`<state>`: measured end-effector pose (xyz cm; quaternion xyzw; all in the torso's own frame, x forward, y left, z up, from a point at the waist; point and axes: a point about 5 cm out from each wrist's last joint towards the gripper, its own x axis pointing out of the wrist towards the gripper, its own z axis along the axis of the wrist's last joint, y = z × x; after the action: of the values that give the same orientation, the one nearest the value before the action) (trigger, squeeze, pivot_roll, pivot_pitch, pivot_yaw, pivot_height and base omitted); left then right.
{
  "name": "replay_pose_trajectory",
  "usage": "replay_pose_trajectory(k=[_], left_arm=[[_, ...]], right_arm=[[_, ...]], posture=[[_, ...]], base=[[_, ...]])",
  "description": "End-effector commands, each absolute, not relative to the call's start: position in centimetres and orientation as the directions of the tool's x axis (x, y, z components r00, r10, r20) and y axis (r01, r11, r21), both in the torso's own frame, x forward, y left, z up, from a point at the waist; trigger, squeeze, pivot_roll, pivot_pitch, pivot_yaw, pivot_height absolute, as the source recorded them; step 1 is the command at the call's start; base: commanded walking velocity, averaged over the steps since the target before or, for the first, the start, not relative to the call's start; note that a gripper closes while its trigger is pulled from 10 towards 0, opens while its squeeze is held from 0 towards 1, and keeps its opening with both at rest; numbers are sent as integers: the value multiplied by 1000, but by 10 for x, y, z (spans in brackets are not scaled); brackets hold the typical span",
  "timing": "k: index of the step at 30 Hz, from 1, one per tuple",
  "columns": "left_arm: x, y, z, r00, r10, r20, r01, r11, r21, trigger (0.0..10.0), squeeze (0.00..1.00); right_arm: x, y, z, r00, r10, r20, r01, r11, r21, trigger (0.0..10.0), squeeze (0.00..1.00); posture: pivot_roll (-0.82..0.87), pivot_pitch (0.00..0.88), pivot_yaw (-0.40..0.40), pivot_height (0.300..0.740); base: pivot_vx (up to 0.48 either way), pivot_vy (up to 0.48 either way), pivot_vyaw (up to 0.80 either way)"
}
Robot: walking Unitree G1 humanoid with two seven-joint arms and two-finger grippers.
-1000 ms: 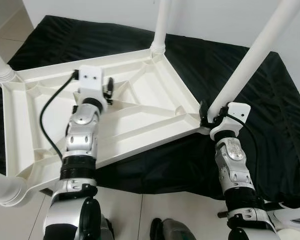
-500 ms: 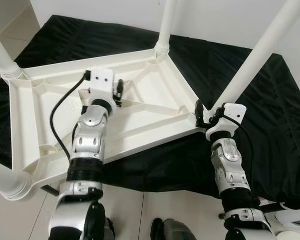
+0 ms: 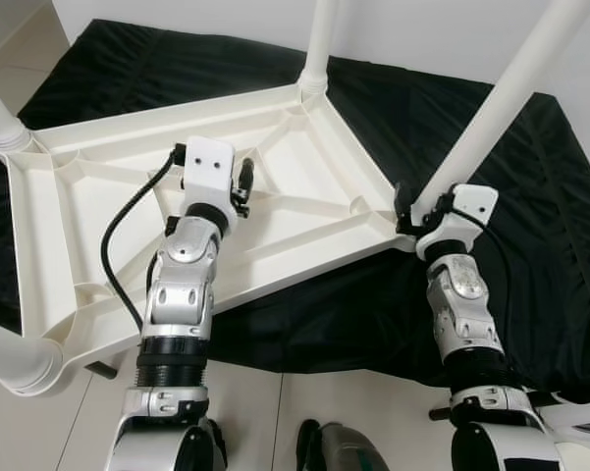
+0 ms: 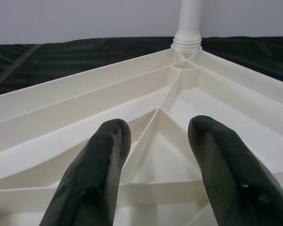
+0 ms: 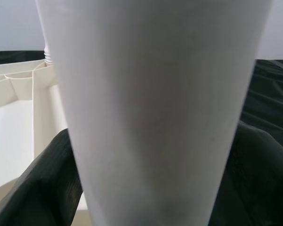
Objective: Building children table
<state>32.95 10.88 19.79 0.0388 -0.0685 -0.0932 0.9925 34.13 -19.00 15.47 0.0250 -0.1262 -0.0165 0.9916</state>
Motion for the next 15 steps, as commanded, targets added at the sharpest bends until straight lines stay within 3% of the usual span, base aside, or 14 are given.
replay_pose_trajectory(k=[1,15], left_arm=[[326,105,196,972,-203,118,194,978,81,10000,0],[304,92,211,961,-242,132,239,970,41,10000,0]], right_arm=[[342,-194,153,970,-46,241,34,998,55,10000,0],[371,-187,165,973,50,227,-54,998,13,10000,0]], posture=[[28,163,-59,740],[67,185,-57,740]], base=[[0,0,0],[0,0,0]])
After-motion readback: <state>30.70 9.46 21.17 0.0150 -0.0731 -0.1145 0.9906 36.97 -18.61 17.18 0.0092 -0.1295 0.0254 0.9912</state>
